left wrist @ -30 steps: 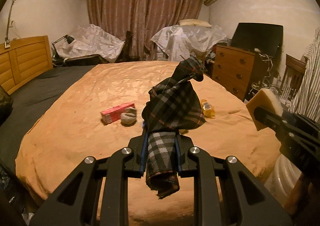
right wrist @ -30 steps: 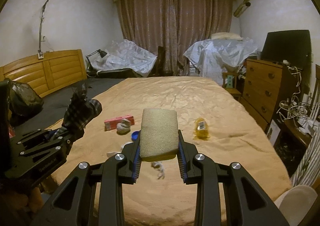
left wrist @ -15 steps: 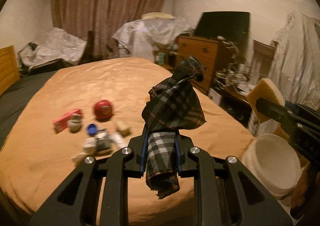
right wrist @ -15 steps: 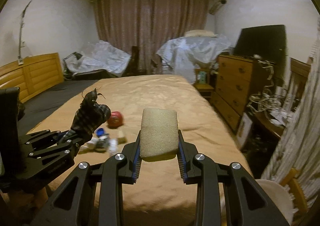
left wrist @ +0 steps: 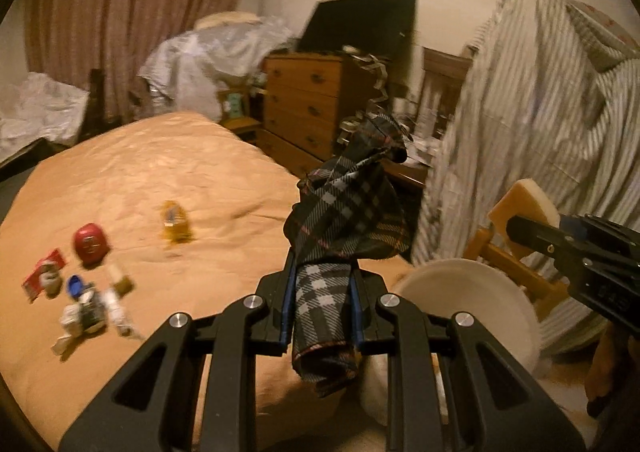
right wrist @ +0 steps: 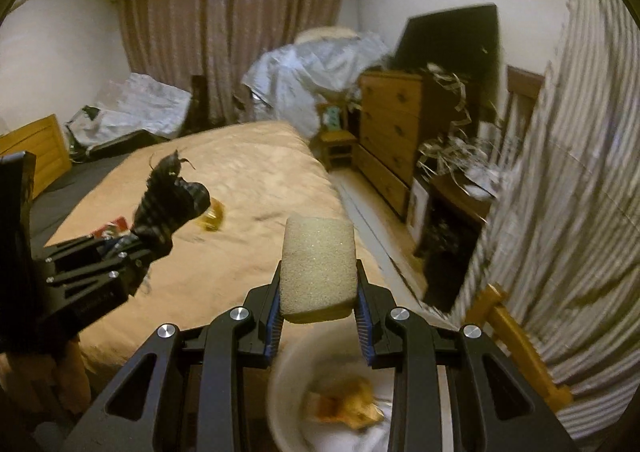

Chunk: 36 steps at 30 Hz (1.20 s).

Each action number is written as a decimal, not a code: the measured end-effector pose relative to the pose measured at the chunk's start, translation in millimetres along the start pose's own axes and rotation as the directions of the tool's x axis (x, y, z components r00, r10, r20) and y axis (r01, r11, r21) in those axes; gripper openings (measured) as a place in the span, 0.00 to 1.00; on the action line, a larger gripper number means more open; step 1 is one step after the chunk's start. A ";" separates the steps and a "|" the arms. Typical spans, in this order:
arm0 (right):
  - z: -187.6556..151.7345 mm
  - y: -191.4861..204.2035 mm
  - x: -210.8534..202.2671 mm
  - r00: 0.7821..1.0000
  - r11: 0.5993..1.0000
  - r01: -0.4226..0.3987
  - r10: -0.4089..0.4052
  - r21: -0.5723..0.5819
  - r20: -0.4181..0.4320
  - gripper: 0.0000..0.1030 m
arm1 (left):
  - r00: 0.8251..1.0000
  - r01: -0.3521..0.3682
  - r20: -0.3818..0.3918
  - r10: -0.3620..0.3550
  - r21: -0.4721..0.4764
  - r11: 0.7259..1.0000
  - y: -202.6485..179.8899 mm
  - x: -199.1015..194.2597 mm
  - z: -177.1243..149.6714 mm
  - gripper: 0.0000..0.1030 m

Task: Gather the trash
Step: 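Carry the plaid cloth and sponge to the white bucket and release both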

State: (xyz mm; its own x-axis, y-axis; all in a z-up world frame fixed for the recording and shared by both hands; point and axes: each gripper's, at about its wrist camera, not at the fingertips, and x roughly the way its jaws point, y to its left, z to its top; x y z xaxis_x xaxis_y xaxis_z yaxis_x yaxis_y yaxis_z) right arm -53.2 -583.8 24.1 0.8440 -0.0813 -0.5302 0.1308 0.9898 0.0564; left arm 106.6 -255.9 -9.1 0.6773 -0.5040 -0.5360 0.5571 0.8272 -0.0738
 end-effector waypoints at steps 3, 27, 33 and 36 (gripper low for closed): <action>-3.2 -37.9 4.6 0.998 1.000 0.027 -0.026 0.015 -0.049 0.31 | 0.997 0.055 -0.046 -0.054 0.021 0.998 -22.9 16.0 3.2 0.20; -54.2 -118.9 82.3 0.871 0.994 -0.032 0.078 0.102 -0.485 0.31 | 0.862 0.275 -0.469 -0.191 0.117 0.954 -105.4 123.6 -27.0 0.20; -57.3 -115.0 83.0 0.865 0.994 -0.036 0.081 0.100 -0.494 0.31 | 0.857 0.271 -0.482 -0.184 0.116 0.956 -105.3 130.6 -28.4 0.20; -57.5 -115.0 83.2 0.866 0.994 -0.037 0.083 0.102 -0.494 0.31 | 0.856 0.271 -0.482 -0.185 0.115 0.956 -106.5 132.9 -27.4 0.20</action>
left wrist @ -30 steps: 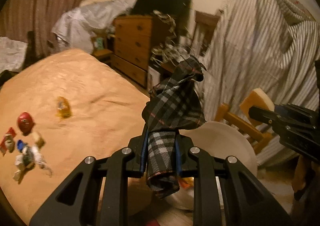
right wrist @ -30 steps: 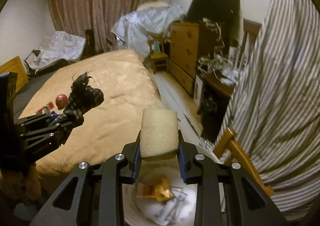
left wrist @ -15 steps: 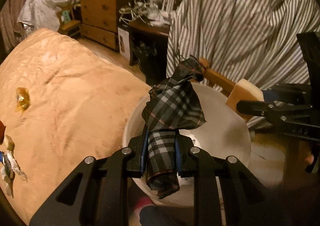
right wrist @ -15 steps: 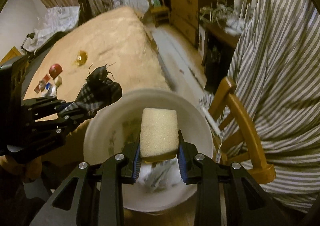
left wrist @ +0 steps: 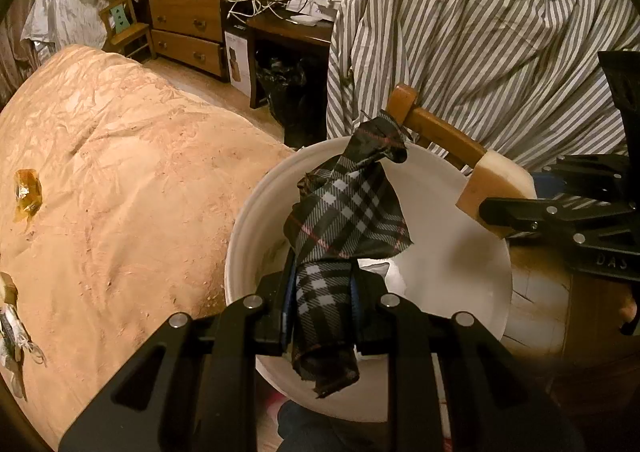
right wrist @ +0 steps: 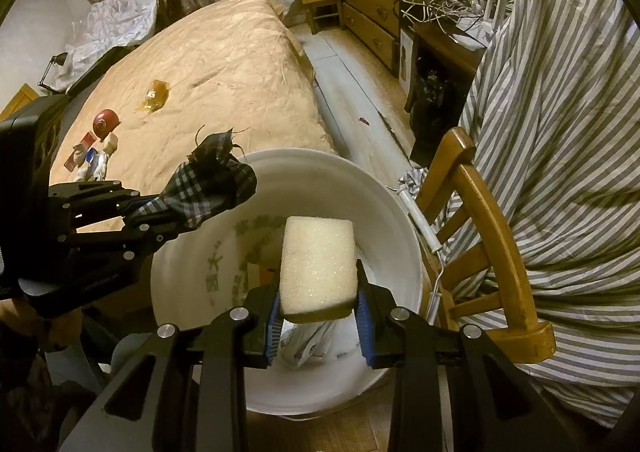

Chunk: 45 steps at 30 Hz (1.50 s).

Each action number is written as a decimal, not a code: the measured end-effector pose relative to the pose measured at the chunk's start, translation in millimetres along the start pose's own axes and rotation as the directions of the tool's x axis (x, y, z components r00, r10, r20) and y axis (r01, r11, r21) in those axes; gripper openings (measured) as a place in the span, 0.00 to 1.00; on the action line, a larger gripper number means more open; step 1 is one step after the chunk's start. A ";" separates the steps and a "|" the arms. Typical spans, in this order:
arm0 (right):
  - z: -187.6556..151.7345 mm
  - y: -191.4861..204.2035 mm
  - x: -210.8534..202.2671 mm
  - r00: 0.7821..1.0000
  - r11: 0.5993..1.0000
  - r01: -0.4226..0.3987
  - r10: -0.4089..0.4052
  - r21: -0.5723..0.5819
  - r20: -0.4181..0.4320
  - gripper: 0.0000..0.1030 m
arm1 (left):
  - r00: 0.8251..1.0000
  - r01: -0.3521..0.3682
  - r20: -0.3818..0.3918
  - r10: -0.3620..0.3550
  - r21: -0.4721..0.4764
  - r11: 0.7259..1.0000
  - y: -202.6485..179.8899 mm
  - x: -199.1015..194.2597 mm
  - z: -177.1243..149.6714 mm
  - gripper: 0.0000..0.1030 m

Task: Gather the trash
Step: 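Carry the plaid cloth and sponge to the white bucket and release both, then move both open tools back over the remaining trash on the bed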

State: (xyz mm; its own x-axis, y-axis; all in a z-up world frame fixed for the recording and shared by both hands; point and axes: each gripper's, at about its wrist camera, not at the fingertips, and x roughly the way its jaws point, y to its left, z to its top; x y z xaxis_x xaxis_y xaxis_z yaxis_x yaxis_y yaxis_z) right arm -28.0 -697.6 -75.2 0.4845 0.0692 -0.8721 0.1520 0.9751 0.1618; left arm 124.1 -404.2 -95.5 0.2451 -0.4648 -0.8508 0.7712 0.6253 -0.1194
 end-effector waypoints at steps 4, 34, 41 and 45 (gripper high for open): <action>-0.2 -0.4 1.0 1.000 1.000 -0.005 0.005 0.001 0.000 0.31 | 1.000 0.000 0.003 0.000 0.001 1.000 -0.2 0.1 0.4 0.21; -11.8 59.0 -44.3 0.966 0.995 0.033 -0.008 -0.091 0.259 0.77 | 0.987 -0.092 0.134 0.090 0.006 0.996 27.3 -41.8 -32.8 0.78; -22.2 136.4 -44.1 0.913 0.981 0.000 0.078 -0.192 0.400 0.84 | 0.968 -0.184 0.149 0.200 -0.113 0.976 114.7 -71.4 -91.7 0.80; -21.2 181.1 -20.7 0.914 0.968 -0.077 0.165 -0.239 0.371 0.84 | 0.949 -0.254 0.134 0.287 -0.217 0.943 180.5 -93.9 -128.6 0.80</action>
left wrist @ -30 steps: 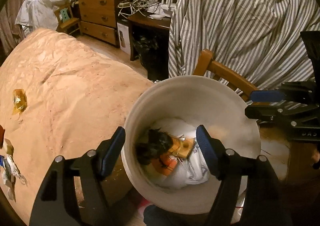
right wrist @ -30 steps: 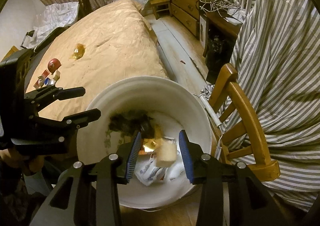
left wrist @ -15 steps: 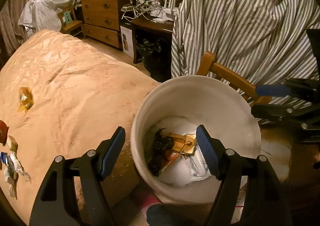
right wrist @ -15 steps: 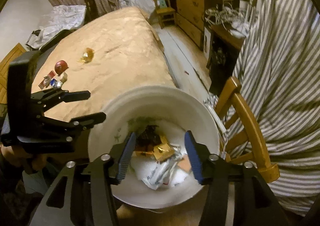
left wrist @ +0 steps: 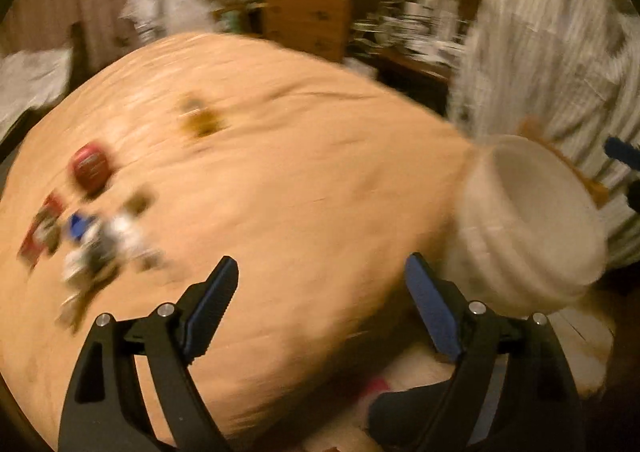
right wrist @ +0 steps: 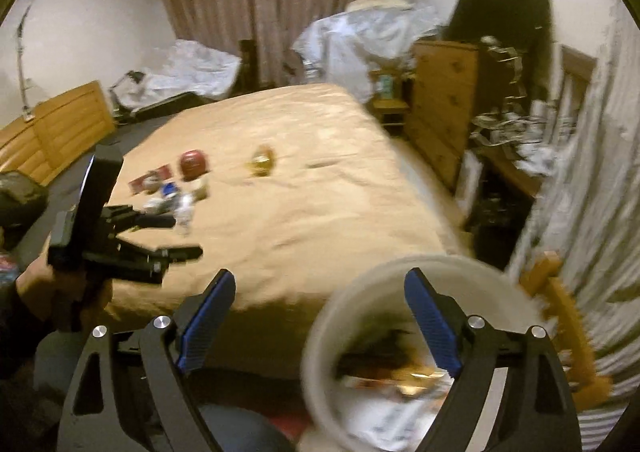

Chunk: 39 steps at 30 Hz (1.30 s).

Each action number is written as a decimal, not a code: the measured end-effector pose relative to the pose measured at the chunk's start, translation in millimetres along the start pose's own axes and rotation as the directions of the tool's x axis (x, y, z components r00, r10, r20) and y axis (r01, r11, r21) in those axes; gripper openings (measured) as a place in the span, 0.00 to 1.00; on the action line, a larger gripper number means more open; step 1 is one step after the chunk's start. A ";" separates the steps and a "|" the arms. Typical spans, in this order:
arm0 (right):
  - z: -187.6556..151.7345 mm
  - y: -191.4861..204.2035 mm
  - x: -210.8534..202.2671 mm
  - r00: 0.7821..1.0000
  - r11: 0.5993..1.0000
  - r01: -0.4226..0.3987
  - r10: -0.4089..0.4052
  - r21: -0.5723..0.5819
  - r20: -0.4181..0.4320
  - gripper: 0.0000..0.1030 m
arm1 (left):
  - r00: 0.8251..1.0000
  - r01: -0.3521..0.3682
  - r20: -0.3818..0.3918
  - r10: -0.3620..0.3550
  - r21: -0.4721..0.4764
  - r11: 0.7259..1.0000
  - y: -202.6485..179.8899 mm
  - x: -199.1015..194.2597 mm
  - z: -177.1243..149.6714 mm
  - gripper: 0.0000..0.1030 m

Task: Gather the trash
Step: 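Move both open tools back over the remaining trash on the bed, then grasp the white towel with the left tool while the right tool grasps the white mask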

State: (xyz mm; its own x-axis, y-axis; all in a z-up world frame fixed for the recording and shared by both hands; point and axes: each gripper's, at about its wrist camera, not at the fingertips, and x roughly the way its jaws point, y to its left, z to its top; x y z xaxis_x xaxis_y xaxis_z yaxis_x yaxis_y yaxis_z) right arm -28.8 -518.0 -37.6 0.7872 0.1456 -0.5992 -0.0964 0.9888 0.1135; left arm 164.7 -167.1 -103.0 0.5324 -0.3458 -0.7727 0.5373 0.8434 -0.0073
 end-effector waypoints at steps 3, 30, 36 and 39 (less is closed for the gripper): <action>-1.6 31.3 24.4 0.998 0.999 -0.050 0.050 -0.010 -0.024 0.84 | 0.994 -0.105 -0.006 0.105 -0.084 0.991 70.7 -6.5 -19.1 0.80; 8.3 148.6 168.4 0.964 0.973 -0.222 0.207 -0.069 -0.169 0.84 | 0.957 -0.290 -0.076 0.280 -0.306 0.907 263.3 -3.4 -100.3 0.05; 16.3 171.6 197.1 0.948 0.956 -0.272 0.248 -0.105 -0.201 0.84 | 0.946 -0.317 -0.062 0.317 -0.362 0.877 290.3 -40.3 -125.5 0.06; 20.9 182.8 213.8 0.940 0.949 -0.293 0.262 -0.118 -0.219 0.84 | 0.969 -0.235 -0.007 0.245 -0.313 0.920 280.9 -43.6 -113.7 0.28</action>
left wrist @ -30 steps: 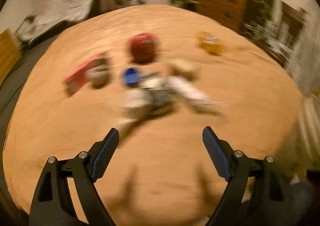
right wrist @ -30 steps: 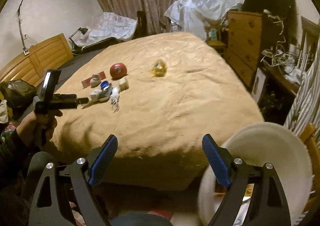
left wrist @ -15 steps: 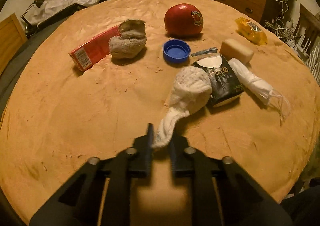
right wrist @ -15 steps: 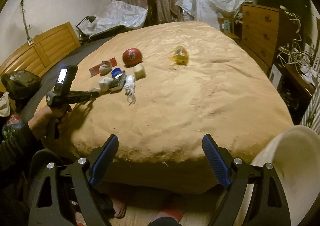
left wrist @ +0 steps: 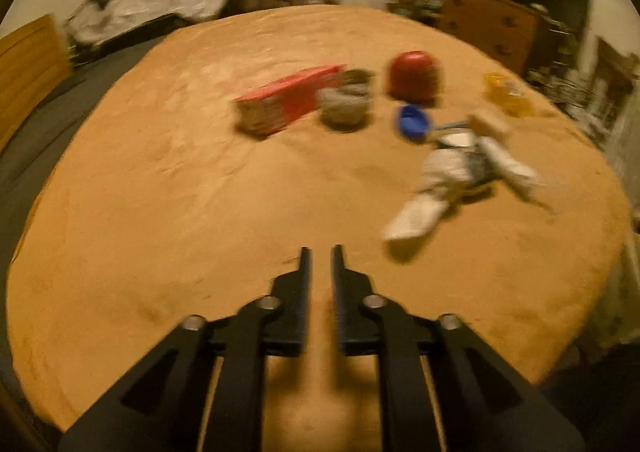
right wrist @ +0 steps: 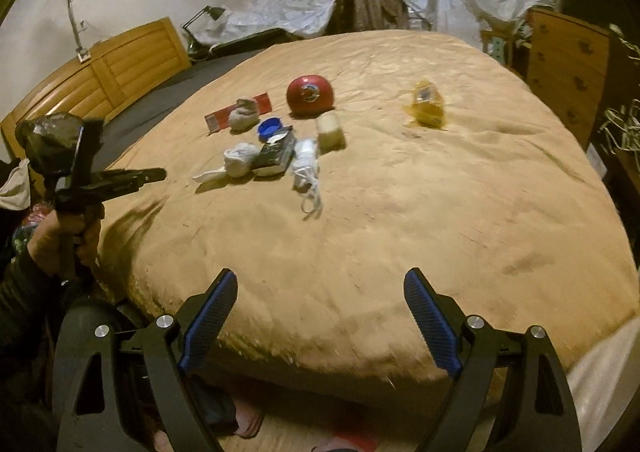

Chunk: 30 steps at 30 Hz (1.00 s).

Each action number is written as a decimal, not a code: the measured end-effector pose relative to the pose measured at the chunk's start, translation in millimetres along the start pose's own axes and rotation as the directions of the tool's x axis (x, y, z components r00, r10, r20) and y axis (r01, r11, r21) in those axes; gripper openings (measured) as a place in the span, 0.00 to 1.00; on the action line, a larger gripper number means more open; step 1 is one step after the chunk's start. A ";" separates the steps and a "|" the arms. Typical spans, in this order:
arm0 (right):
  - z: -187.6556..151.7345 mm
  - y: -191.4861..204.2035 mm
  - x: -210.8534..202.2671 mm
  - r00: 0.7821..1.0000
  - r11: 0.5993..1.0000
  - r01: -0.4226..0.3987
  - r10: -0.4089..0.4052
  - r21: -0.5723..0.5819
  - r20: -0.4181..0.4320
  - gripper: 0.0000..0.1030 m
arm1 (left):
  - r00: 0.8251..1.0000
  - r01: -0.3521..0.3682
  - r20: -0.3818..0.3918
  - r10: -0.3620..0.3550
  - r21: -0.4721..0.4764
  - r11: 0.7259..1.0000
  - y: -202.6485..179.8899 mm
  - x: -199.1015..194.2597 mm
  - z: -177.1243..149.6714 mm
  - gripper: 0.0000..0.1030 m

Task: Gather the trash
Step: 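Grasp the white towel with the left tool while the right tool grasps the white mask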

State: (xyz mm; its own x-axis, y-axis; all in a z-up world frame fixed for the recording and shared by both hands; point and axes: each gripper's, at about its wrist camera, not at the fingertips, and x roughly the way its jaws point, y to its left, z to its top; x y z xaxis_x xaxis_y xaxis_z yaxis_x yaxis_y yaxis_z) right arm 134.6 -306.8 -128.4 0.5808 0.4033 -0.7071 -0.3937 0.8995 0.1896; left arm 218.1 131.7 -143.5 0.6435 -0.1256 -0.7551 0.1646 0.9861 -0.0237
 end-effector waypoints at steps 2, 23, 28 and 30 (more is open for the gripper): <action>8.8 5.4 18.0 1.000 1.000 -0.016 0.016 -0.015 -0.017 0.84 | 0.999 0.011 0.046 -0.013 0.053 0.999 -14.8 -0.1 7.3 0.68; 69.9 18.9 99.0 0.996 0.995 -0.067 0.062 -0.072 -0.068 0.61 | 0.981 0.193 -0.074 -0.181 0.213 0.958 -81.9 79.2 41.9 0.35; 96.9 30.1 128.3 0.995 0.992 -0.060 0.050 -0.107 -0.086 0.58 | 0.992 0.122 -0.047 -0.116 0.149 0.981 -56.5 61.4 26.0 0.34; 105.0 32.0 145.3 0.993 0.993 -0.042 0.030 -0.112 -0.113 0.53 | 0.992 0.118 -0.052 -0.113 0.104 0.988 -46.3 60.8 21.1 0.35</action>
State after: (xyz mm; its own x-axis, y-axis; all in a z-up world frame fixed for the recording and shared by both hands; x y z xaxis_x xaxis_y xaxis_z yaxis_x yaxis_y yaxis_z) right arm 281.2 -201.8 -153.6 0.4847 0.4081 -0.7736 -0.4953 0.8571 0.1418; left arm 265.3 76.1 -174.5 0.5807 -0.2303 -0.7808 0.3159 0.9477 -0.0446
